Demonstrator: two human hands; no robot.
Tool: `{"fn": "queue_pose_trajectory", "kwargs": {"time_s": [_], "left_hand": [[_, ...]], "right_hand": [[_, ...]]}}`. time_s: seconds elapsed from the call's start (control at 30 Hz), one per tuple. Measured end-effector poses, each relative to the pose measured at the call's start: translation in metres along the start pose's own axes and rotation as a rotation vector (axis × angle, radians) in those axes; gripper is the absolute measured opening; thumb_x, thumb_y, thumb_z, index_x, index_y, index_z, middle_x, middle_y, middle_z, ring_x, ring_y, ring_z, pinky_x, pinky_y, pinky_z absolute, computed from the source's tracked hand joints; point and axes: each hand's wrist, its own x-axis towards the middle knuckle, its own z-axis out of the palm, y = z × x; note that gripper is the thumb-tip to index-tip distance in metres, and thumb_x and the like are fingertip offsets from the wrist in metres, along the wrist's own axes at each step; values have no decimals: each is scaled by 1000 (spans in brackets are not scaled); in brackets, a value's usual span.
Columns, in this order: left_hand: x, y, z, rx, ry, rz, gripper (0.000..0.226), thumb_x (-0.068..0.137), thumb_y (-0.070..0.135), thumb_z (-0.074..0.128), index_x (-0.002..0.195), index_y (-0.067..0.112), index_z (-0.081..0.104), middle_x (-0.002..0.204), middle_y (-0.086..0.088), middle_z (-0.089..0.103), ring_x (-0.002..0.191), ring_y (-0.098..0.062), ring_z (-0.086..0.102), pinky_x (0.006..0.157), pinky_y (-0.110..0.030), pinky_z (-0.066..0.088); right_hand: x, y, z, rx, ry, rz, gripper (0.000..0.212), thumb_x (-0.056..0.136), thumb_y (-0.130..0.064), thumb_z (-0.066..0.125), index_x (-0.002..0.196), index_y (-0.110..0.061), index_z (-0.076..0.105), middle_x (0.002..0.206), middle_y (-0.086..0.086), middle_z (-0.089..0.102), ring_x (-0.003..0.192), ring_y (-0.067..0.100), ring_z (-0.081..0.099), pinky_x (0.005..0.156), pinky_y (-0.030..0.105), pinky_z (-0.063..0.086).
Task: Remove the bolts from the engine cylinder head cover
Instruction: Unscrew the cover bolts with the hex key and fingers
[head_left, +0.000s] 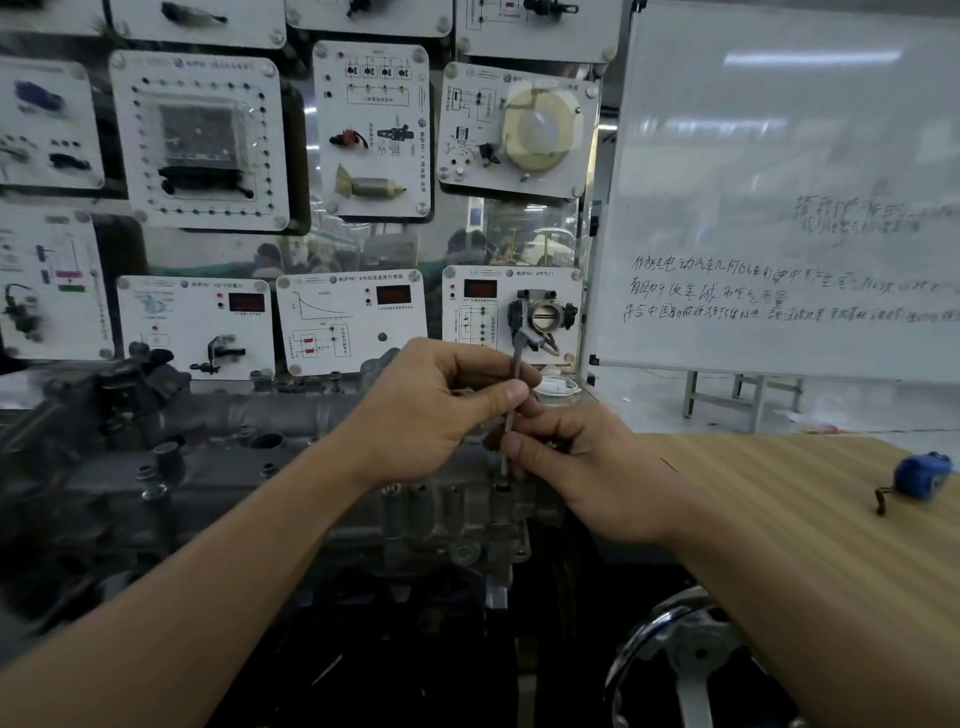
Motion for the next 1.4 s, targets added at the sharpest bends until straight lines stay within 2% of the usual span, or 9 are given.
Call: {"fn": "queue_pose_trajectory", "kwargs": {"time_s": [0.13, 0.3, 0.53, 0.6, 0.8, 0.97, 1.1, 1.23, 1.4], "left_hand": [[4, -3, 7, 19, 133, 21, 14, 76, 15, 78, 88, 9, 77, 79, -4, 77, 76, -15, 74, 73, -22, 58], [4, -7, 7, 16, 224, 27, 26, 61, 31, 82, 76, 10, 75, 73, -7, 75, 68, -20, 72, 66, -28, 60], [4, -5, 15, -17, 234, 13, 30, 63, 29, 83, 66, 10, 61, 56, 3, 65, 49, -4, 57, 49, -15, 46], [5, -1, 13, -23, 141, -9, 27, 70, 30, 79, 74, 7, 65, 64, -4, 67, 56, -8, 60, 54, -17, 49], [0, 1, 0, -67, -118, -53, 22, 95, 7, 56, 112, 11, 69, 99, -5, 76, 96, -12, 72, 78, -18, 54], [0, -3, 2, -62, -8, -47, 15, 90, 6, 62, 99, 12, 74, 88, -4, 78, 85, -10, 73, 72, -20, 57], [-1, -6, -3, -69, 59, -38, 16, 76, 21, 71, 91, 17, 76, 84, -5, 78, 85, -19, 75, 76, -29, 60], [1, -7, -5, -62, 114, -25, 20, 65, 27, 79, 81, 14, 78, 79, -7, 77, 79, -23, 75, 76, -35, 62], [7, -8, 11, -10, 204, 25, 31, 61, 27, 86, 65, 8, 62, 58, -6, 63, 52, -10, 56, 51, -20, 49]], "right_hand": [[-1, -1, 2, -20, 49, -35, 20, 92, -24, 69, 72, -22, 72, 65, 1, 67, 61, 6, 58, 59, 21, 46], [4, 2, 12, 73, 218, -4, 16, 77, -19, 84, 67, -17, 72, 59, -5, 67, 54, 2, 58, 54, 15, 43], [3, 2, 13, 50, 215, -57, 26, 87, -12, 75, 67, 1, 65, 63, 21, 60, 55, 19, 53, 55, 27, 45], [1, 1, 11, 10, 171, -43, 27, 91, -18, 71, 68, -3, 67, 63, 20, 60, 53, 22, 52, 53, 31, 44], [-3, -2, 7, -90, 99, -2, 25, 97, -23, 62, 74, -22, 72, 66, -5, 65, 54, -2, 54, 53, 10, 41], [-4, -7, 8, -153, 80, 7, 33, 99, -18, 58, 67, -23, 63, 55, -18, 56, 50, -3, 50, 50, 5, 35], [-3, -8, 9, -116, 133, 0, 24, 91, -24, 71, 73, -8, 71, 63, 6, 65, 52, 3, 52, 51, 12, 39], [0, -7, 16, 8, 236, 24, 18, 78, -22, 84, 68, -12, 73, 60, 0, 68, 52, 2, 57, 52, 14, 43], [0, 0, 18, 50, 299, -2, 25, 76, -17, 85, 58, -14, 67, 54, 0, 63, 48, 5, 53, 49, 20, 42]]}}
